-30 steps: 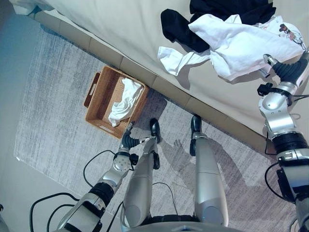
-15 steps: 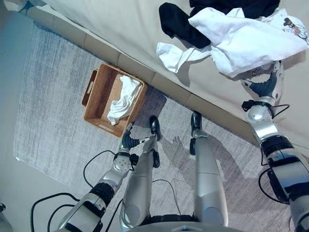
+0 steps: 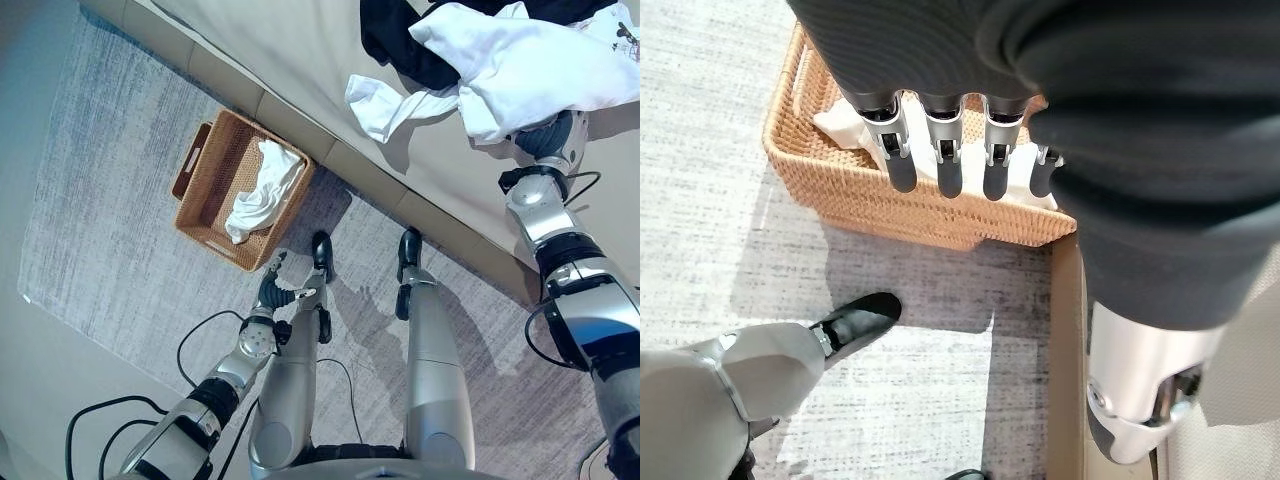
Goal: Pick up clothes into the bucket
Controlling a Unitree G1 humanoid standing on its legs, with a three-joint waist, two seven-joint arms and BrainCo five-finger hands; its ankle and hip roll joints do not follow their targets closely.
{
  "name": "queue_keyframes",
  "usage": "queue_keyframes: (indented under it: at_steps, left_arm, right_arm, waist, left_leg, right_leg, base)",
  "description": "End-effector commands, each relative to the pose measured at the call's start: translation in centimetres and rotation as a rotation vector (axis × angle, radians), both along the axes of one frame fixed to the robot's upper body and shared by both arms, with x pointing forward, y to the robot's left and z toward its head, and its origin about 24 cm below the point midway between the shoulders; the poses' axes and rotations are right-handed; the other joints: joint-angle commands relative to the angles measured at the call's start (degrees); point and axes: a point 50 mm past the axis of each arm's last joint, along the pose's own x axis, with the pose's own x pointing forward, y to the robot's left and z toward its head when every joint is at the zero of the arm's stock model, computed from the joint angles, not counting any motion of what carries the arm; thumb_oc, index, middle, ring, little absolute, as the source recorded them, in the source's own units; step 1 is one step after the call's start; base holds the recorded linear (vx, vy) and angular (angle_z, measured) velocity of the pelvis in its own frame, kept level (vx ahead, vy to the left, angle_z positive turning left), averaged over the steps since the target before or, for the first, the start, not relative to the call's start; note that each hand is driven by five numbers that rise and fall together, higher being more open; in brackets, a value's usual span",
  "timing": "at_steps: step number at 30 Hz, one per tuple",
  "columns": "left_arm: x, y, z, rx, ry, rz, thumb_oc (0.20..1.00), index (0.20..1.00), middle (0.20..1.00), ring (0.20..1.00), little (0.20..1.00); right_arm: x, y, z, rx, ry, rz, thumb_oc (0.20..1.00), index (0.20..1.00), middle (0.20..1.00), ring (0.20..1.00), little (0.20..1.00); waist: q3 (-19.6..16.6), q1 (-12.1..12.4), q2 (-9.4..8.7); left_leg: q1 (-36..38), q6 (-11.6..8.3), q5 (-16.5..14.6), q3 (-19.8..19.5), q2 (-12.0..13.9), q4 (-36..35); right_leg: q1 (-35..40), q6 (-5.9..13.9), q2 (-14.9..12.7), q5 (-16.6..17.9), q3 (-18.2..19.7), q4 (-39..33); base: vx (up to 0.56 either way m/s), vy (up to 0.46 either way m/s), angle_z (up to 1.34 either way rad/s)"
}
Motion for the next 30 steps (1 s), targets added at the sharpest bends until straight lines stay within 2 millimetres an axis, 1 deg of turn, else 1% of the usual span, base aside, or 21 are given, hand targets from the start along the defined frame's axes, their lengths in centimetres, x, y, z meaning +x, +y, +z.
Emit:
queue_keyframes:
  at_steps: [1, 2, 3, 5, 6, 7, 9, 13, 14, 15, 16, 17, 20, 26, 30]
  left_arm:
    - [0.5, -0.3, 0.7, -0.010, -0.041, 0.008, 1.000, 1.000, 1.000, 1.000, 1.000]
    - [0.5, -0.3, 0.7, -0.010, -0.041, 0.008, 1.000, 1.000, 1.000, 1.000, 1.000]
    - [0.5, -0.1, 0.6, -0.009, -0.037, 0.021, 1.000, 1.000, 1.000, 1.000, 1.000]
    - [0.4, 0.2, 0.6, -0.014, -0.034, 0.037, 1.000, 1.000, 1.000, 1.000, 1.000]
    - [0.4, 0.2, 0.6, -0.013, -0.034, 0.037, 1.000, 1.000, 1.000, 1.000, 1.000]
    - [0.4, 0.4, 0.5, -0.012, -0.029, 0.043, 1.000, 1.000, 1.000, 1.000, 1.000]
    - [0.3, 0.4, 0.4, -0.012, -0.026, 0.043, 1.000, 1.000, 1.000, 1.000, 1.000]
    - [0.4, 0.5, 0.5, -0.015, -0.026, 0.047, 1.000, 1.000, 1.000, 1.000, 1.000]
    - [0.4, 0.6, 0.5, -0.018, -0.024, 0.049, 1.000, 1.000, 1.000, 1.000, 1.000]
    - [0.4, 0.6, 0.5, -0.018, -0.024, 0.049, 1.000, 1.000, 1.000, 1.000, 1.000]
    - [0.4, 0.6, 0.4, -0.018, -0.017, 0.052, 1.000, 1.000, 1.000, 1.000, 1.000]
    - [0.4, 0.7, 0.3, -0.019, -0.013, 0.054, 1.000, 1.000, 1.000, 1.000, 1.000]
    - [0.3, 0.7, 0.2, -0.021, -0.009, 0.056, 1.000, 1.000, 1.000, 1.000, 1.000]
    - [0.3, 0.7, 0.3, -0.022, -0.014, 0.053, 1.000, 1.000, 1.000, 1.000, 1.000]
    - [0.3, 0.7, 0.4, -0.022, -0.020, 0.054, 1.000, 1.000, 1.000, 1.000, 1.000]
  right_arm:
    - [-0.5, 3.5, 4.4, 0.103, -0.309, 0.213, 1.000, 1.000, 1.000, 1.000, 1.000]
    - [-0.5, 3.5, 4.4, 0.103, -0.309, 0.213, 1.000, 1.000, 1.000, 1.000, 1.000]
    - [-0.7, 4.3, 4.3, 0.124, -0.338, 0.250, 1.000, 1.000, 1.000, 1.000, 1.000]
    - [-1.4, 5.2, 3.3, 0.162, -0.366, 0.332, 1.000, 1.000, 1.000, 1.000, 1.000]
    - [-1.4, 5.2, 3.3, 0.162, -0.365, 0.331, 1.000, 1.000, 1.000, 1.000, 1.000]
    - [-1.9, 5.4, 2.6, 0.184, -0.375, 0.353, 1.000, 1.000, 1.000, 1.000, 1.000]
    - [-2.1, 5.2, 2.0, 0.222, -0.378, 0.367, 1.000, 1.000, 1.000, 1.000, 1.000]
    - [-2.2, 5.2, 1.9, 0.263, -0.391, 0.389, 1.000, 1.000, 1.000, 1.000, 1.000]
    - [-2.2, 5.3, 2.1, 0.325, -0.420, 0.417, 0.360, 0.360, 0.360, 0.360, 0.360]
    - [-2.2, 5.3, 2.1, 0.325, -0.420, 0.417, 0.219, 0.219, 0.219, 0.219, 0.219]
    - [-2.1, 5.6, 2.4, 0.368, -0.439, 0.450, 0.200, 0.200, 0.200, 0.200, 0.200]
    - [-2.1, 5.9, 2.6, 0.373, -0.445, 0.466, 0.200, 0.200, 0.200, 0.200, 0.200]
    - [-2.0, 6.5, 3.3, 0.346, -0.449, 0.487, 0.200, 0.200, 0.200, 0.200, 0.200]
    - [-1.8, 6.9, 3.9, 0.319, -0.446, 0.492, 0.200, 0.200, 0.200, 0.200, 0.200]
    - [-2.1, 7.1, 4.3, 0.373, -0.496, 0.508, 0.200, 0.200, 0.200, 0.200, 0.200]
  waist:
    - [-0.7, 1.4, -0.21]
    - [-0.7, 1.4, -0.22]
    - [-0.7, 1.2, -0.53]
    - [-0.7, 0.8, -1.27]
    - [-0.7, 0.8, -1.31]
    - [-0.7, 0.4, -1.80]
    - [-0.7, 0.3, -2.04]
    - [-0.7, 0.1, -2.26]
    - [-0.7, -0.1, -2.34]
    - [-0.7, 0.0, -2.36]
    - [-0.7, -0.1, -2.40]
    - [-0.7, -0.1, -2.45]
    - [-0.7, 0.0, -2.52]
    - [-0.7, 0.2, -2.43]
    - [-0.7, 0.4, -2.58]
  left_leg:
    - [-2.2, -1.52, -2.3, -0.6, -1.0, 3.8]
    - [-2.2, -1.52, -2.3, -0.6, -1.0, 3.8]
    - [-2.2, -1.50, -2.4, -0.5, -0.9, 3.9]
    - [-2.4, -1.48, -2.6, -0.5, -0.8, 4.3]
    - [-2.4, -1.48, -2.6, -0.4, -0.8, 4.3]
    - [-2.6, -1.45, -2.8, -0.3, -0.6, 4.6]
    - [-2.6, -1.43, -2.9, -0.3, -0.6, 4.6]
    - [-2.6, -1.35, -3.1, 0.1, -0.5, 4.8]
    - [-2.8, -1.32, -3.3, 0.2, -0.5, 5.0]
    - [-2.8, -1.32, -3.3, 0.2, -0.5, 5.1]
    - [-2.8, -1.34, -3.4, 0.3, -0.4, 5.1]
    - [-2.7, -1.34, -3.4, 0.4, -0.5, 5.2]
    - [-2.9, -1.36, -3.5, 0.4, -0.4, 5.5]
    - [-3.1, -1.50, -3.4, 0.3, -0.4, 5.8]
    - [-3.3, -1.65, -3.3, 0.0, -0.5, 6.0]
  right_leg:
    - [3.0, 3.14, -1.1, 4.5, 0.2, -7.1]
    - [3.0, 3.14, -1.1, 4.5, 0.2, -7.1]
    - [3.1, 3.15, -1.1, 4.5, 0.1, -7.2]
    - [3.0, 3.16, -1.0, 4.5, 0.1, -7.3]
    - [3.0, 3.16, -1.0, 4.5, 0.1, -7.3]
    - [3.0, 3.21, -1.0, 4.6, 0.2, -7.4]
    - [3.0, 3.21, -0.9, 4.7, 0.3, -7.5]
    - [2.8, 3.20, -0.9, 4.8, 0.5, -7.6]
    - [2.7, 3.18, -0.9, 4.9, 0.7, -7.6]
    - [2.7, 3.18, -0.9, 4.9, 0.7, -7.6]
    - [2.7, 3.17, -0.8, 5.0, 0.9, -7.7]
    - [2.8, 3.15, -0.8, 5.1, 0.9, -7.8]
    - [2.6, 3.06, -0.7, 5.2, 1.2, -7.8]
    - [2.7, 2.95, -0.6, 5.2, 1.2, -7.5]
    - [2.8, 2.93, -0.7, 5.1, 0.8, -7.3]
  base:
    - [0.00, 0.000, 0.00]
    - [0.00, 0.000, 0.00]
    - [0.02, -0.016, 0.04]
    - [0.02, -0.013, 0.04]
    - [0.02, -0.006, 0.04]
    - [0.00, 0.000, 0.00]
    - [0.00, 0.000, 0.00]
    - [0.00, 0.000, 0.00]
    - [0.00, 0.000, 0.00]
    - [0.00, 0.000, 0.00]
    - [0.00, 0.000, 0.00]
    - [0.00, 0.000, 0.00]
    - [0.00, 0.000, 0.00]
    - [0.00, 0.000, 0.00]
    - [0.00, -0.002, 0.01]
